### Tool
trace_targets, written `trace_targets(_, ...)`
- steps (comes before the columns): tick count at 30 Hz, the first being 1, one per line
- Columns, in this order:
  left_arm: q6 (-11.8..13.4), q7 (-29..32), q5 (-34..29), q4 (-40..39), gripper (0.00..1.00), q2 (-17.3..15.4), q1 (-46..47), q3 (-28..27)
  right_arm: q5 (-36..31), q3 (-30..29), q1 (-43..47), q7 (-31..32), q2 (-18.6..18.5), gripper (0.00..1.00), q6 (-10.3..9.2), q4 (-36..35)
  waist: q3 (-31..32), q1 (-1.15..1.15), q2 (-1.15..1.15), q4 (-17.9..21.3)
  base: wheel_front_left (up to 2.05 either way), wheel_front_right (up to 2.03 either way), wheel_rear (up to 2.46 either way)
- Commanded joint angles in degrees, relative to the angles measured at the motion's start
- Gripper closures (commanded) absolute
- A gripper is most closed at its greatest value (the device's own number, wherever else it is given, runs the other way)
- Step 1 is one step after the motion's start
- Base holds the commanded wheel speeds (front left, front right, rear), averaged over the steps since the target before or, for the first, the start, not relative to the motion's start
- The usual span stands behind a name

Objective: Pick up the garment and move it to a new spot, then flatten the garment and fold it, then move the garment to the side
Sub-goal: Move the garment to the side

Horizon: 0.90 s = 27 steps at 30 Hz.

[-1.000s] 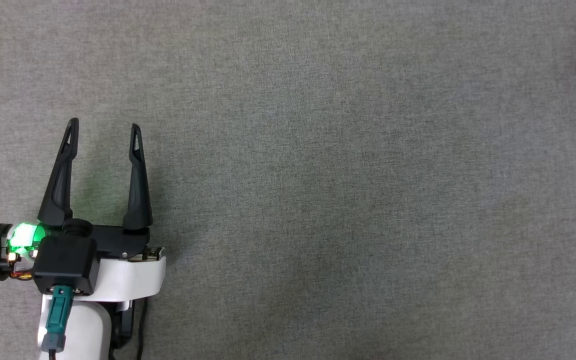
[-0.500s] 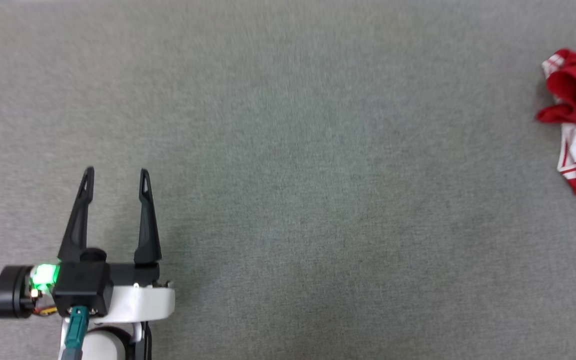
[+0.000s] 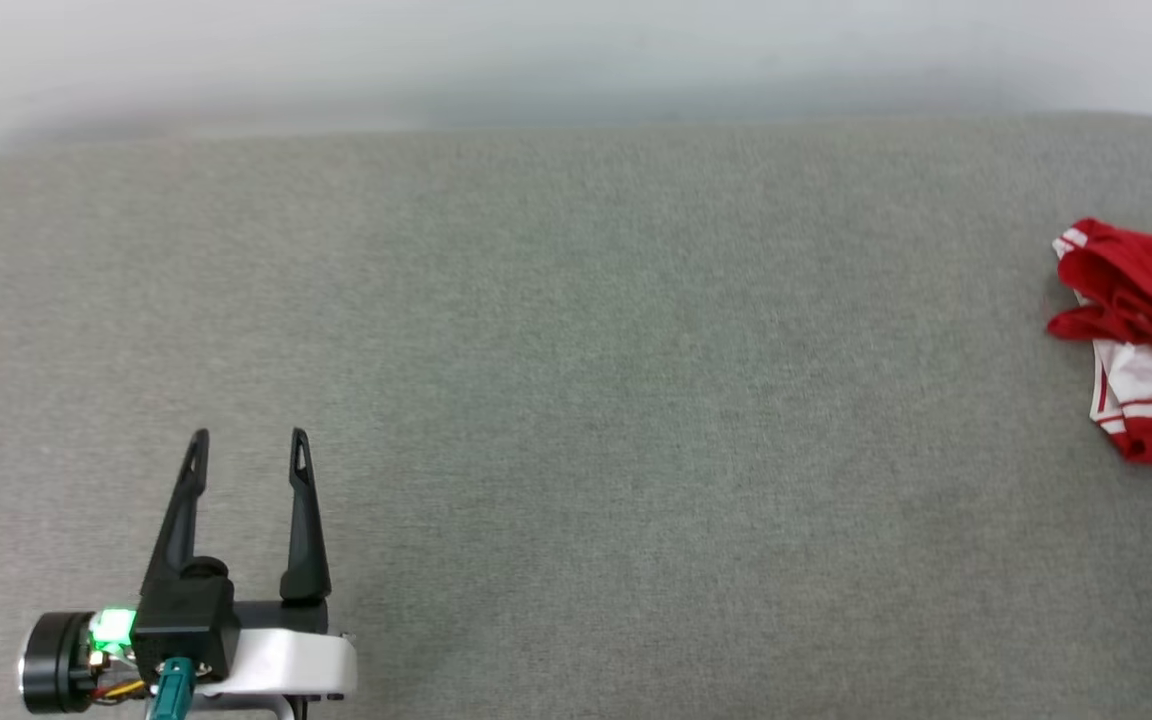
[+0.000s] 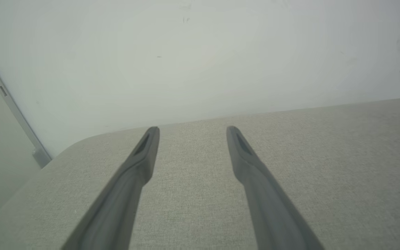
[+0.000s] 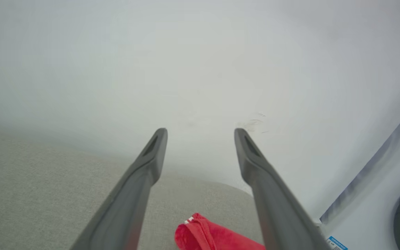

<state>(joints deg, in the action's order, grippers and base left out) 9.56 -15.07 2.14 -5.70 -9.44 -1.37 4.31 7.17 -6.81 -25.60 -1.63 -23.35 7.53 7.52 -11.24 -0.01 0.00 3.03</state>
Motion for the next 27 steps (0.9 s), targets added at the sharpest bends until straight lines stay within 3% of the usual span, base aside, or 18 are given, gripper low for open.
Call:
trace_targets(1,-0.41,-0.13,-0.06,0.47,0.0,0.31,-0.67,-0.02,-0.49,-0.16,1.61,-1.89,1.8,0.0,-0.09,-1.33,1.84,0.01,0.0,-1.21,0.0,0.0,0.0)
trace_targets(7,-0.55,-0.13,-0.34,1.92,0.0,1.01,-1.84,-0.11,-2.8,1.37,8.39,-7.66,8.38,0.0,-0.09,-5.18,4.16,0.01,0.0,-2.34,0.0,0.0,0.0)
trace_targets(14,-0.95,-0.13,-0.45,3.35,0.0,1.61,-3.26,0.03,-4.46,2.79,17.12,-10.21,15.17,0.0,-0.09,-6.78,6.8,0.01,0.0,-3.03,0.0,0.0,0.0)
trace_targets(27,-1.96,-0.13,-0.89,5.11,0.0,2.03,-6.34,1.22,-3.28,2.56,28.78,-12.23,19.66,0.0,-0.09,-6.96,10.74,0.01,0.0,-3.41,0.0,0.0,0.0)
